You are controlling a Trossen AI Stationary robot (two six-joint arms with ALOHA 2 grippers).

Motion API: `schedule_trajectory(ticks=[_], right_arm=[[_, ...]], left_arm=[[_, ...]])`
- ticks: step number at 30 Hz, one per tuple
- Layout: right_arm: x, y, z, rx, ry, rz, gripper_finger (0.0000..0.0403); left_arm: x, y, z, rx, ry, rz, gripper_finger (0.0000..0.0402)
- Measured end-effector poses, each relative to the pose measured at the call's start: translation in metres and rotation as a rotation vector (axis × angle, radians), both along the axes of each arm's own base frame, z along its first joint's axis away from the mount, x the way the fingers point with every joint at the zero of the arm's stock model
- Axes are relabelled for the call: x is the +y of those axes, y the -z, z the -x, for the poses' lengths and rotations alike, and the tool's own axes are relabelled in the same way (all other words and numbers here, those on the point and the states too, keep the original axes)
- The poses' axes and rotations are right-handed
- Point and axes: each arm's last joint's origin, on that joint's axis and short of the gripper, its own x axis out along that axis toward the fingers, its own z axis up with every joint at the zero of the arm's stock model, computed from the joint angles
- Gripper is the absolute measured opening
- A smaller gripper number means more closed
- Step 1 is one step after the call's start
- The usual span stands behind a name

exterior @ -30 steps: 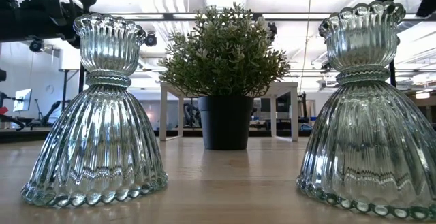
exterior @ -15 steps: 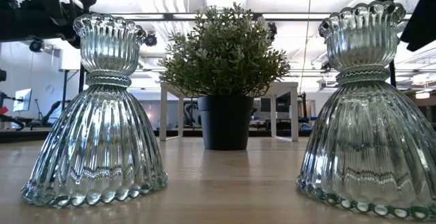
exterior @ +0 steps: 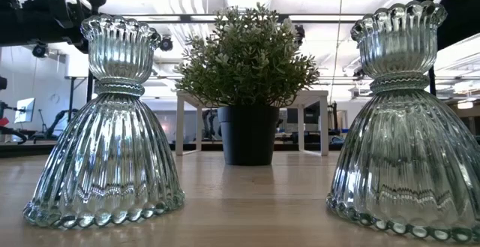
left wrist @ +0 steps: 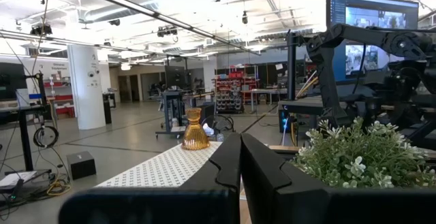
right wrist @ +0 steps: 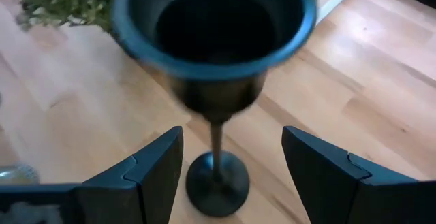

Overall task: Pick & Place candle stick holders
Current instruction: Put the right large black candle holder on the shelf

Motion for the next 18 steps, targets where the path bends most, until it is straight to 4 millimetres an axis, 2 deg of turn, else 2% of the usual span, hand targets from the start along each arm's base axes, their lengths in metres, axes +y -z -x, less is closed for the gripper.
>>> schedule_trajectory(ticks=[6,10,14,18], right_arm=[[-0.0088,0.0056,-0.0042,0.016,0.04,0.018,0.0229],[-0.0103,0.0075,-0.0051,0.014,0.05,0.016,0.0204],[-0.0097,0.007,-0.0056,0.018,0.037,0.02,0.0151],[-0.0097,0.0068,-0.0057,0.027,0.021,0.035,0.0077]], left_arm=[[0.0,0.0,0.0,0.0,0.0,0.0,0.0014],[0.0,0.0,0.0,0.0,0.0,0.0,0.0014],[0.0,0.0,0.0,0.0,0.0,0.0,0.0014],[0.0,0.0,0.0,0.0,0.0,0.0,0.0014]])
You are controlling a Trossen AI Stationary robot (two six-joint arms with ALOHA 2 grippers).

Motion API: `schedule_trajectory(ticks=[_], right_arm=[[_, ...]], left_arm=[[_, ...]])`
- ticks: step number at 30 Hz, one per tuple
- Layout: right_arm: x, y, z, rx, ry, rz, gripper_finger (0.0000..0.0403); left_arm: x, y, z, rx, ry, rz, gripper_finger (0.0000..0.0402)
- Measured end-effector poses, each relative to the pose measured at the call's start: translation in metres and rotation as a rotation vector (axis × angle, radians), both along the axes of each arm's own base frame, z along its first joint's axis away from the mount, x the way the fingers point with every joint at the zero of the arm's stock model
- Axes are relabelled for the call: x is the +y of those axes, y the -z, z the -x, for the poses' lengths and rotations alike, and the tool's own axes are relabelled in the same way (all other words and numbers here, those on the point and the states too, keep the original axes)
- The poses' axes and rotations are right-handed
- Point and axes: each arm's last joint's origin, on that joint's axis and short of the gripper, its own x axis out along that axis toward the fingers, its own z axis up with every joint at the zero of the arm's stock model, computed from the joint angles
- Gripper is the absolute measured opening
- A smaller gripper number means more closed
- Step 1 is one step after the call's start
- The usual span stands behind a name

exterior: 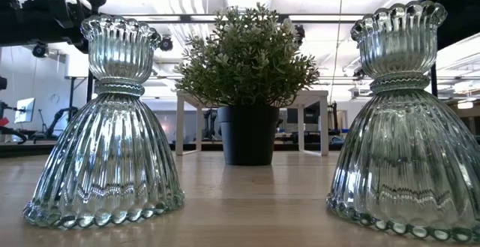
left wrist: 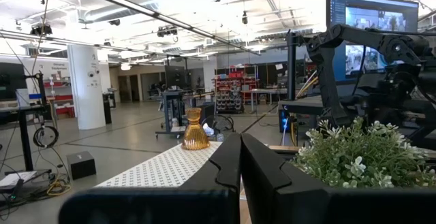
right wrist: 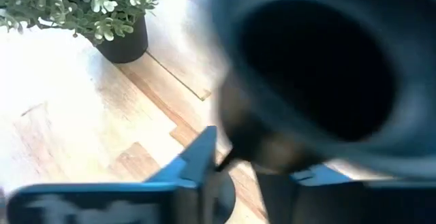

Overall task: Pick & Place candle stick holders
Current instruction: Put the right large black candle holder on the shelf

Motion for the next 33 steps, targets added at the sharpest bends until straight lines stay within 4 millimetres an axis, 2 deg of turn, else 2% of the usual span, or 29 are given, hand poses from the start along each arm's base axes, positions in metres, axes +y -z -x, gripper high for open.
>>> schedule_trajectory(ticks=[3,10,14,25,33], right_arm=[[0.0,0.0,0.0,-0.007,-0.011,0.019,0.0022],[-0.001,-0.003,-0.002,-0.015,-0.026,0.052,0.0012],[-0.005,-0.013,-0.004,-0.017,-0.041,0.049,0.0011],[-0.035,-0.07,-0.001,-0.065,-0.135,0.053,0.001],[-0.063,-0.132,0.002,-0.125,-0.211,0.114,0.001]], left_arm=[[0.0,0.0,0.0,0.0,0.0,0.0,0.0014],[0.0,0.0,0.0,0.0,0.0,0.0,0.0014],[0.0,0.0,0.0,0.0,0.0,0.0,0.0014],[0.0,0.0,0.0,0.0,0.0,0.0,0.0014],[0.0,0.0,0.0,0.0,0.0,0.0,0.0014]])
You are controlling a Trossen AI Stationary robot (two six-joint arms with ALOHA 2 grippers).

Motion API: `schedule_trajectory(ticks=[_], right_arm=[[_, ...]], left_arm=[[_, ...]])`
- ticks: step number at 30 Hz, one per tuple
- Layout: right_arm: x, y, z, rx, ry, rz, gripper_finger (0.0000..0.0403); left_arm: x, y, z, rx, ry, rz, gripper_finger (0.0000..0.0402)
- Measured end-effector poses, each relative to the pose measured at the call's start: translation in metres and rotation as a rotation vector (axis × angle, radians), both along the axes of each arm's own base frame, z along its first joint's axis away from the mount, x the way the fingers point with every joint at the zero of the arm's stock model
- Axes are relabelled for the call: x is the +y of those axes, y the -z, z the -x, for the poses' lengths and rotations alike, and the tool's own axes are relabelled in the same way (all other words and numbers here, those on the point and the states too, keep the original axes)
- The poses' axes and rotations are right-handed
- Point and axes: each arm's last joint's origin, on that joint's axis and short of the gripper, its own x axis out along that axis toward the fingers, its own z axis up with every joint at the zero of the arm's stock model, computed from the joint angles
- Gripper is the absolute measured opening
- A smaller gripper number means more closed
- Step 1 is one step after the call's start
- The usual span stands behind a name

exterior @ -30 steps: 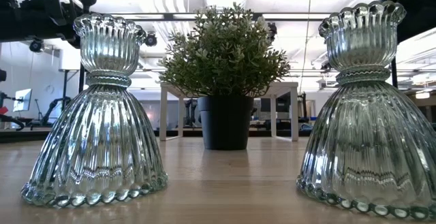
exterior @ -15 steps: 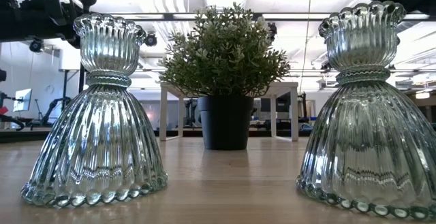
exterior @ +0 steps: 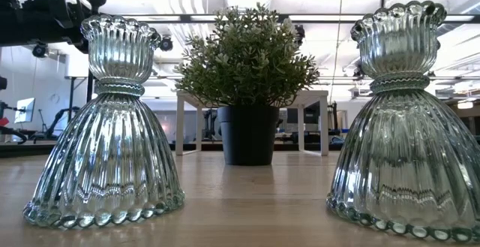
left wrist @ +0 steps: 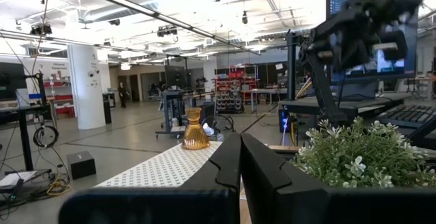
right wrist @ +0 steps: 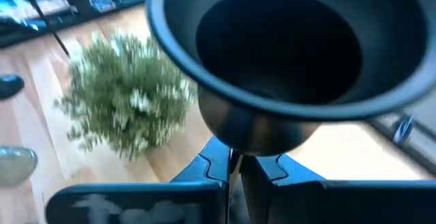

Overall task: Pick & Place candle stick holders
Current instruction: Put the right large black candle holder on the shelf

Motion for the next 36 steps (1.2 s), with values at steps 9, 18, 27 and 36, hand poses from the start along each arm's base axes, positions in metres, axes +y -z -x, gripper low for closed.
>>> schedule_trajectory(ticks=[9,18,27,36], right_arm=[[-0.027,-0.061,-0.014,-0.069,-0.065,0.136,0.0011],[-0.066,-0.092,-0.036,-0.183,-0.174,0.167,0.0012],[-0.115,-0.088,-0.065,-0.201,-0.207,0.112,0.0012],[-0.167,-0.093,-0.103,-0.164,-0.207,0.079,0.0012]], left_arm=[[0.0,0.0,0.0,0.0,0.0,0.0,0.0014],[0.0,0.0,0.0,0.0,0.0,0.0,0.0014],[0.0,0.0,0.0,0.002,-0.001,0.0,0.0014],[0.0,0.0,0.0,0.003,0.0,0.0,0.0014]])
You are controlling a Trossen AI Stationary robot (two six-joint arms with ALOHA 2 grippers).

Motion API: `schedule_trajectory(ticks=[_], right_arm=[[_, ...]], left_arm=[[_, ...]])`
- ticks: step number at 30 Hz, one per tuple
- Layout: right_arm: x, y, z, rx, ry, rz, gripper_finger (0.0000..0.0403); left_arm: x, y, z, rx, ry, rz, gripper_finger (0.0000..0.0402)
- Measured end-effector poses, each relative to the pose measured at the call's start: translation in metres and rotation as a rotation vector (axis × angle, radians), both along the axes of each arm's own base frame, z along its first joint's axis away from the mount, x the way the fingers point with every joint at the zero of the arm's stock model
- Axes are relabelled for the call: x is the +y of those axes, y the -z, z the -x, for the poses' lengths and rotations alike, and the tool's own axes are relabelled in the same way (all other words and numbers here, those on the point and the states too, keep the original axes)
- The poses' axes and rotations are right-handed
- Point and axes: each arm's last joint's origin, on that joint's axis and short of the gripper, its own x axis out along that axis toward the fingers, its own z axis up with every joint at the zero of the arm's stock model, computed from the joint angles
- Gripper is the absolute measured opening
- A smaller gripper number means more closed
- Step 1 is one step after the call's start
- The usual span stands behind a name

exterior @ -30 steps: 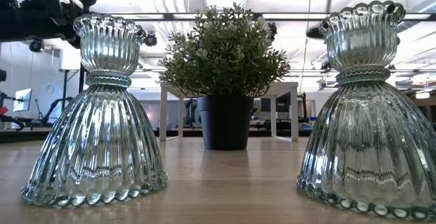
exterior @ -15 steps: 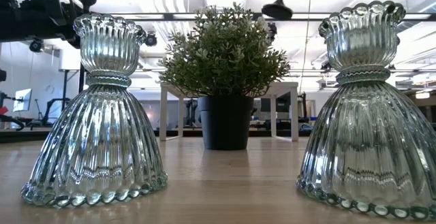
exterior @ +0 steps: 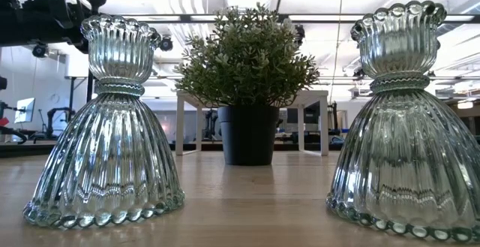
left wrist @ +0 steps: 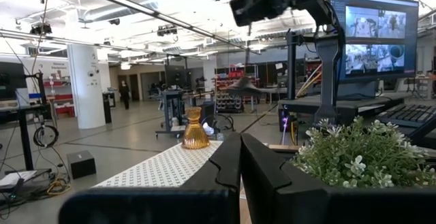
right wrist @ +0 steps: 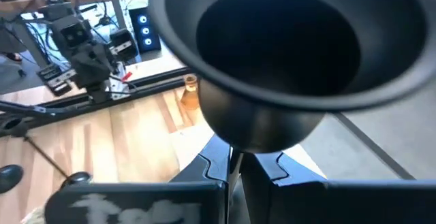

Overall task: Pick & Place candle stick holders
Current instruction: Put the right large black candle holder on the shelf

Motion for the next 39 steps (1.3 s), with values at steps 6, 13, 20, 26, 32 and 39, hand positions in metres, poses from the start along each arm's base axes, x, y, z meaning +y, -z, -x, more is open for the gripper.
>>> schedule_trajectory(ticks=[6,13,20,26,32,39], right_arm=[[-0.033,0.0,-0.026,0.115,0.036,0.013,0.0012],[-0.072,0.015,-0.056,0.18,-0.013,-0.047,0.0012],[-0.106,0.027,-0.063,0.209,0.001,-0.034,0.0012],[-0.127,0.033,-0.056,0.192,-0.005,-0.04,0.0012],[-0.142,0.042,-0.051,0.202,0.004,-0.047,0.0012],[-0.157,0.056,-0.054,0.215,-0.014,-0.074,0.0012]], left_arm=[[0.0,0.0,0.0,0.001,0.0,0.0,0.0014],[0.0,0.0,0.0,0.001,0.0,0.0,0.0014],[0.0,0.0,0.0,0.002,0.0,0.0,0.0014],[0.0,0.001,0.0,0.005,0.0,0.001,0.0014],[0.0,0.001,0.0,0.006,0.0,0.001,0.0014],[0.0,0.0,0.0,0.002,0.0,0.0,0.0014]])
